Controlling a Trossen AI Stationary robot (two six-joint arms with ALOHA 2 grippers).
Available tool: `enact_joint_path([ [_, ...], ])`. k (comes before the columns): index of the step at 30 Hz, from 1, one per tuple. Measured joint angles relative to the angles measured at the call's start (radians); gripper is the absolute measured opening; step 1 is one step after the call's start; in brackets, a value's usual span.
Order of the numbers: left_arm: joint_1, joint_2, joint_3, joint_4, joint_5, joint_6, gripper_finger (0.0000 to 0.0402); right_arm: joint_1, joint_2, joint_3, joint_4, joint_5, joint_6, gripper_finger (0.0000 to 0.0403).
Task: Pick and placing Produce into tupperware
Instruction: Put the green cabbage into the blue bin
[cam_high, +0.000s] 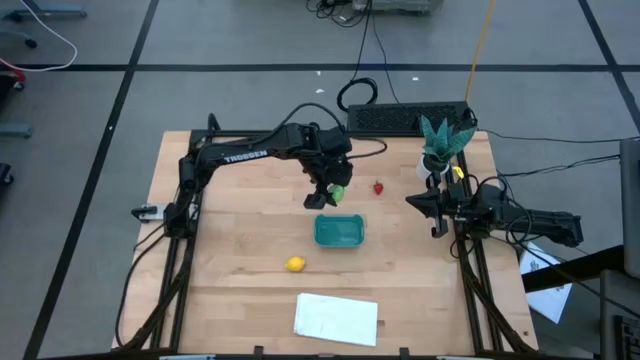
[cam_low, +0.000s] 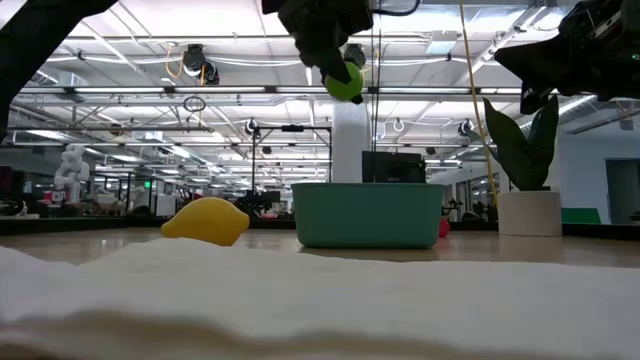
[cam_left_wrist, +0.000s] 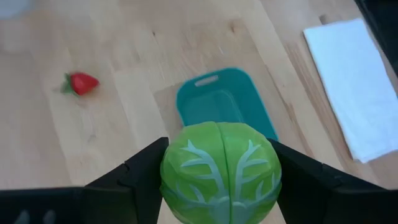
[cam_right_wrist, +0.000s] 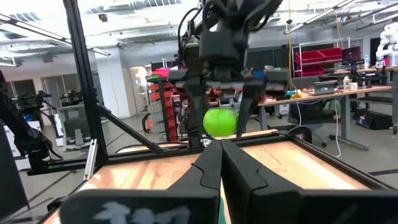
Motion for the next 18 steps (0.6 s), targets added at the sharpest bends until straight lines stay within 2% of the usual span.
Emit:
enact_joint_path([
  [12, -0.014, 0.008, -0.085, 0.068, -0.006, 0.003, 0.0244, 0.000, 0.000, 0.000, 0.000, 0.000, 0.000, 0.0000],
  [18, -0.042, 0.009, -0.177, 0.132, -0.006, 0.112, 0.0244, 0.000, 0.000, 0.000, -0.001, 0.000, 0.000, 0.0000],
])
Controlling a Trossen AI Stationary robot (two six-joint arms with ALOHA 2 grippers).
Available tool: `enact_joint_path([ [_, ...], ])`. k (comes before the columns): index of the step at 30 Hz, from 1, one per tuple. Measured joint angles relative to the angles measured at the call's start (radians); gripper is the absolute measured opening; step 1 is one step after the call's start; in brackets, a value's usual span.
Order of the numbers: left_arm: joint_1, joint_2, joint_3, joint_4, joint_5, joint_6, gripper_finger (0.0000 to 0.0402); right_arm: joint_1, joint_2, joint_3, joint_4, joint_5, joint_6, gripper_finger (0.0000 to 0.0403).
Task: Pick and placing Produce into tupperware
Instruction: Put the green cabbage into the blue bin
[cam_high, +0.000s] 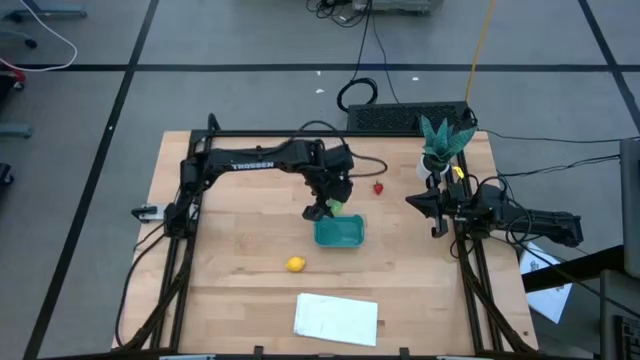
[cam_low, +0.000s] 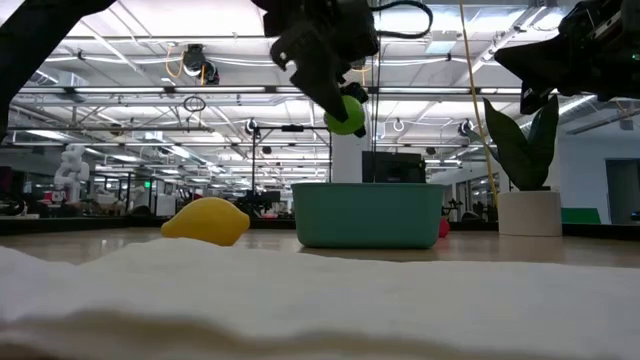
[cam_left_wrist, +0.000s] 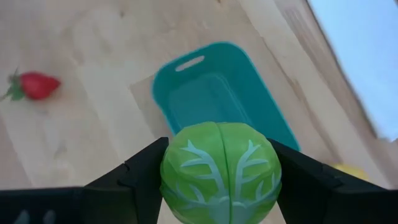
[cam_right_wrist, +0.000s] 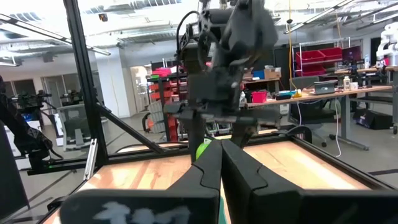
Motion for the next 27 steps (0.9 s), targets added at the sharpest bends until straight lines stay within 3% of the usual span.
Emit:
enact_joint_path([
  [7, -0.033, 0.000, -0.061, 0.012, 0.000, 0.152, 0.0244, 0.000, 0.000, 0.000, 0.000, 0.000, 0.000, 0.0000],
  [14, -0.039, 0.000, -0.079, 0.085, 0.015, 0.134, 0.0244, 0.000, 0.000, 0.000, 0.000, 0.000, 0.000, 0.0000],
  [27, -0.017, 0.000, -0.092, 0.145, 0.229, 0.114, 0.0243, 0.000, 0.000, 0.000, 0.000, 0.000, 0.000, 0.0000],
])
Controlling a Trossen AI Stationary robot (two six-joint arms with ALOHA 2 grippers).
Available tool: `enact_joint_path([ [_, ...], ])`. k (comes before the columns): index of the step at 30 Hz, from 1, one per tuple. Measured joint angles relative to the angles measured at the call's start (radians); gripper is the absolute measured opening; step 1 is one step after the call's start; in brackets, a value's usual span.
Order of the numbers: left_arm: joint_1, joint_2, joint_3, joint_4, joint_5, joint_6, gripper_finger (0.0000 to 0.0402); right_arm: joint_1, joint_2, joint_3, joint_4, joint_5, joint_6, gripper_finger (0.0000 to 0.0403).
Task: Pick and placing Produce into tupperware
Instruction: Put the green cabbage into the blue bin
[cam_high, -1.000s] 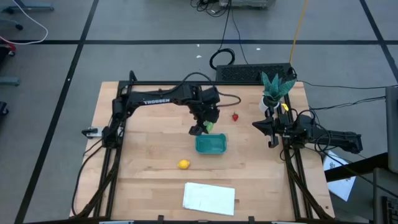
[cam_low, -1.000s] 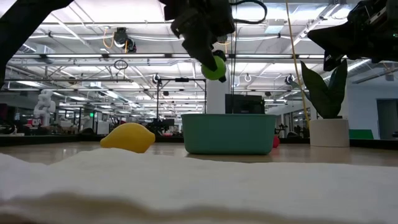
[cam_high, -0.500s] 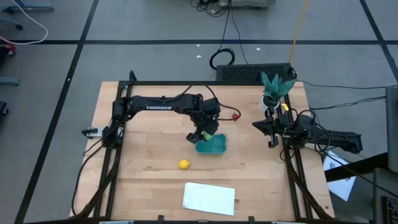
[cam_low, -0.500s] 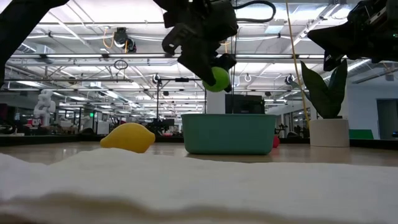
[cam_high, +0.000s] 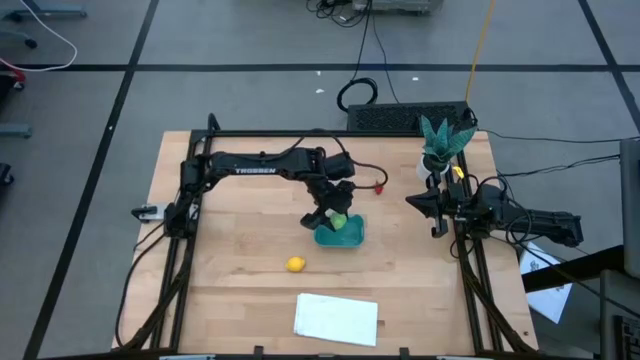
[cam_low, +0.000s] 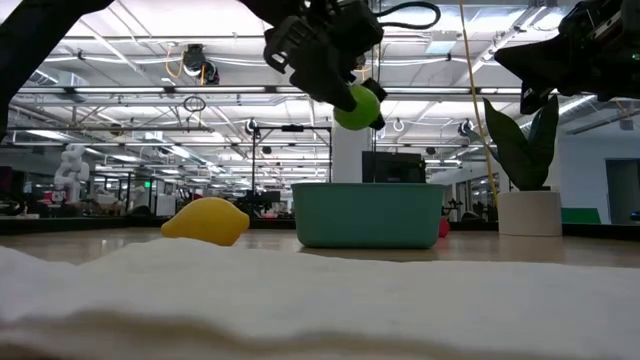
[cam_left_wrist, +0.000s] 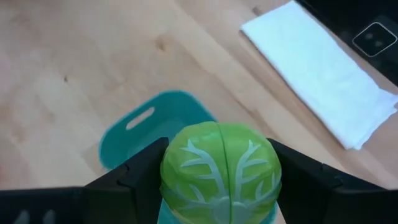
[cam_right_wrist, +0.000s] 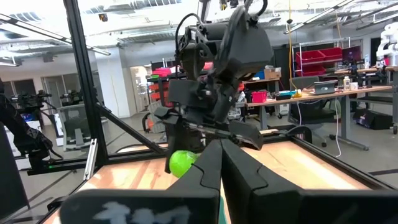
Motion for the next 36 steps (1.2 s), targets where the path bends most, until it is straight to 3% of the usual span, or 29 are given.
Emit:
enact_joint_path([
  [8, -0.001, 0.000, -0.093, 0.134, -0.052, 0.003, 0.0243, 0.000, 0.000, 0.000, 0.000, 0.000, 0.000, 0.0000],
  [24, -0.001, -0.002, -0.206, 0.204, -0.084, 0.011, 0.0244, 0.000, 0.000, 0.000, 0.000, 0.000, 0.000, 0.0000],
  [36, -0.004, -0.002, -0.211, 0.147, -0.127, -0.064, 0.0244, 0.000, 0.000, 0.000, 0.000, 0.000, 0.000, 0.0000],
])
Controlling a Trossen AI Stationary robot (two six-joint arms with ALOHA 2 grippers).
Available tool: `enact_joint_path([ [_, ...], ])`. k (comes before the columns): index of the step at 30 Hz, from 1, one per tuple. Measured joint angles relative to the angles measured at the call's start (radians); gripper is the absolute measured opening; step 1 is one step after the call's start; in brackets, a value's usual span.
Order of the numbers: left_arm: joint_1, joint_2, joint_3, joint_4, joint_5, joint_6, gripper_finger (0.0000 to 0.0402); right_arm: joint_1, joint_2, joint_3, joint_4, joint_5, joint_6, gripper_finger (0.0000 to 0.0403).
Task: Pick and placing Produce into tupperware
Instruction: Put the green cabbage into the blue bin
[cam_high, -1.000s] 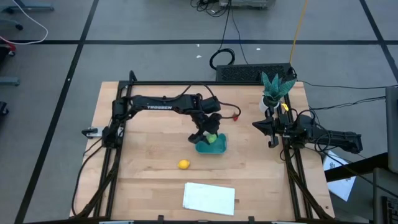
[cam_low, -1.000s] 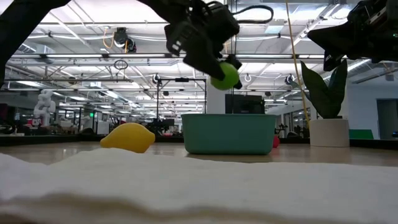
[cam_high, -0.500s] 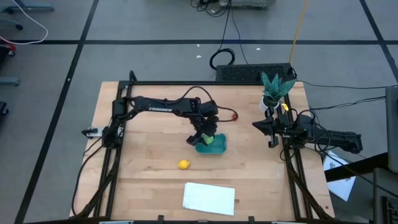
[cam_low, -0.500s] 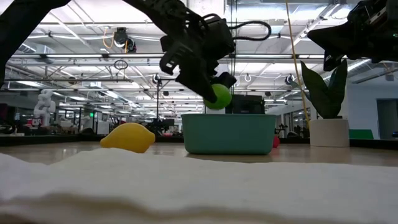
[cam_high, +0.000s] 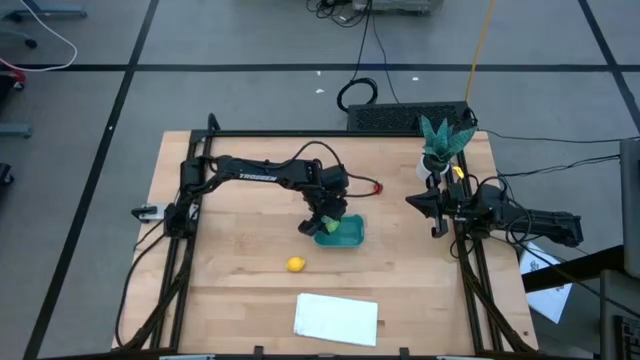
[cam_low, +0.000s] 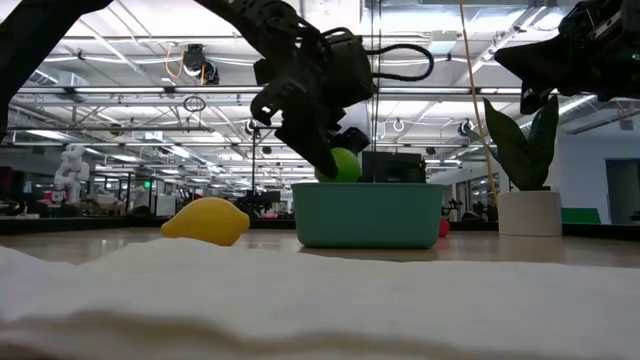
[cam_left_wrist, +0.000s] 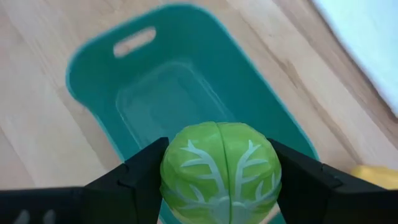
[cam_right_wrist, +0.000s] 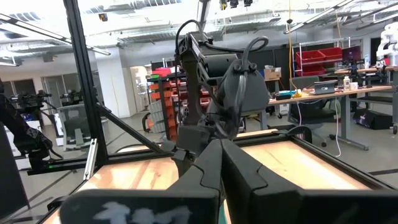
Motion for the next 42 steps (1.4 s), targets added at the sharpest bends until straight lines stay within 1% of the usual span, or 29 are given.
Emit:
enact_joint_path([
  [3, -0.004, 0.000, 0.000, -0.020, -0.044, -0.040, 0.0244, 0.000, 0.000, 0.000, 0.000, 0.000, -0.002, 0.0000],
  [5, -0.005, 0.000, 0.009, -0.041, -0.051, -0.059, 0.0244, 0.000, 0.000, 0.000, 0.000, 0.000, -0.004, 0.0000],
  [8, -0.009, 0.000, 0.011, -0.044, -0.055, -0.066, 0.0244, 0.000, 0.000, 0.000, 0.000, 0.000, -0.007, 0.0000],
  [16, -0.027, 0.000, 0.011, -0.039, -0.105, -0.057, 0.0244, 0.000, 0.000, 0.000, 0.000, 0.000, -0.008, 0.0000],
  [21, -0.044, 0.000, 0.011, 0.000, -0.105, -0.049, 0.0244, 0.000, 0.000, 0.000, 0.000, 0.000, -0.008, 0.0000],
  [28, -0.063, 0.000, 0.011, 0.007, -0.104, -0.008, 0.0244, 0.000, 0.000, 0.000, 0.000, 0.000, -0.007, 0.0000],
  [42, -0.053, 0.001, 0.007, 0.006, -0.084, -0.044, 0.0244, 0.000, 0.000, 0.000, 0.000, 0.000, -0.007, 0.0000],
])
